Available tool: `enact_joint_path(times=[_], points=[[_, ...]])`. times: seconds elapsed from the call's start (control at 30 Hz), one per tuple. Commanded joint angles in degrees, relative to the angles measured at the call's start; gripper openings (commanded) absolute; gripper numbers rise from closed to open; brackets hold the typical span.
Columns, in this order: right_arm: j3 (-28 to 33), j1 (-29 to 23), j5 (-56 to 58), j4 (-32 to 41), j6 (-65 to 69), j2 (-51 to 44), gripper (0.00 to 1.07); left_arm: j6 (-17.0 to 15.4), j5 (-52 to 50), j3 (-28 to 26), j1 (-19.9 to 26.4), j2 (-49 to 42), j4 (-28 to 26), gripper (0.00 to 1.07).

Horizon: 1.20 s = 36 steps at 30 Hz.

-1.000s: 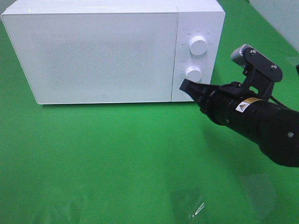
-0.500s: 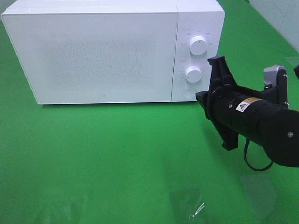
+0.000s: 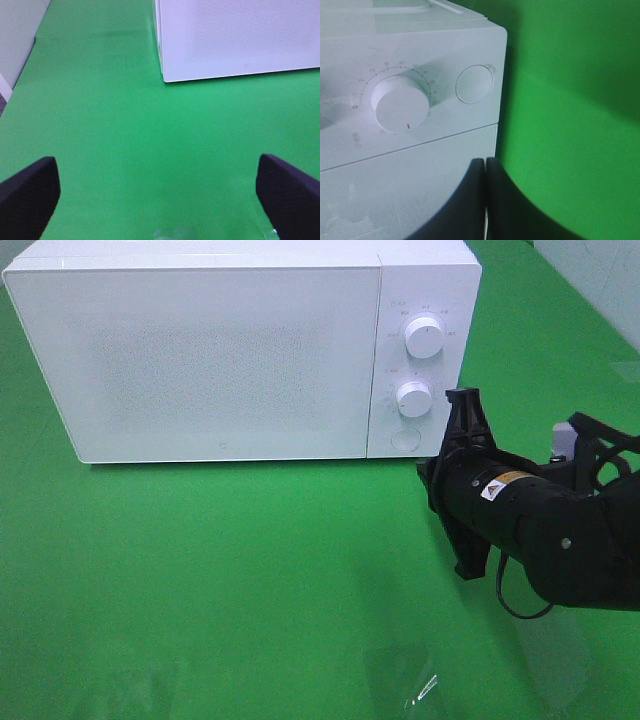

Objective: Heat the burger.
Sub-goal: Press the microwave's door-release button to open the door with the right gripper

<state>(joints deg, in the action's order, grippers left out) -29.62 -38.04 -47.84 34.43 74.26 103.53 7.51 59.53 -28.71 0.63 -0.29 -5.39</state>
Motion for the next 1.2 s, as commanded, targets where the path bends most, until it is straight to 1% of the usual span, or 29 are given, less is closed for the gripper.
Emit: enact_joint_path(times=[0.03, 0.33, 0.4, 0.67, 0.87, 0.93, 1.2], points=[[-2.7, 0.1, -1.4, -0.2, 0.3, 2.2, 0.0, 0.1, -0.1, 0.2, 0.1, -1.4, -0.1, 1.0], [-5.8, 0.2, -1.7, 2.2, 0.2, 5.4, 0.0, 0.1, -0.1, 0.2, 0.1, -1.4, -0.1, 1.0], [-6.9, 1.9, -1.5, 2.5, 0.2, 6.0, 0.0, 0.1, -0.1, 0.2, 0.1, -1.4, -0.1, 1.0], [-8.7, 4.0, -1.3, 2.2, -1.1, 6.0, 0.0, 0.1, -0.1, 0.2, 0.1, -1.4, -0.1, 1.0], [-9.3, 4.1, -0.5, 3.2, -2.0, 6.8, 0.0, 0.1, -0.1, 0.2, 0.1, -1.4, -0.1, 1.0], [-10.5, 4.1, -0.3, 3.7, -1.9, 8.7, 0.0, 0.1, -0.1, 0.2, 0.1, -1.4, -0.1, 1.0], [-13.5, 4.1, -0.4, 4.3, -3.2, 10.4, 0.0, 0.1, -0.1, 0.2, 0.1, -1.4, -0.1, 1.0]])
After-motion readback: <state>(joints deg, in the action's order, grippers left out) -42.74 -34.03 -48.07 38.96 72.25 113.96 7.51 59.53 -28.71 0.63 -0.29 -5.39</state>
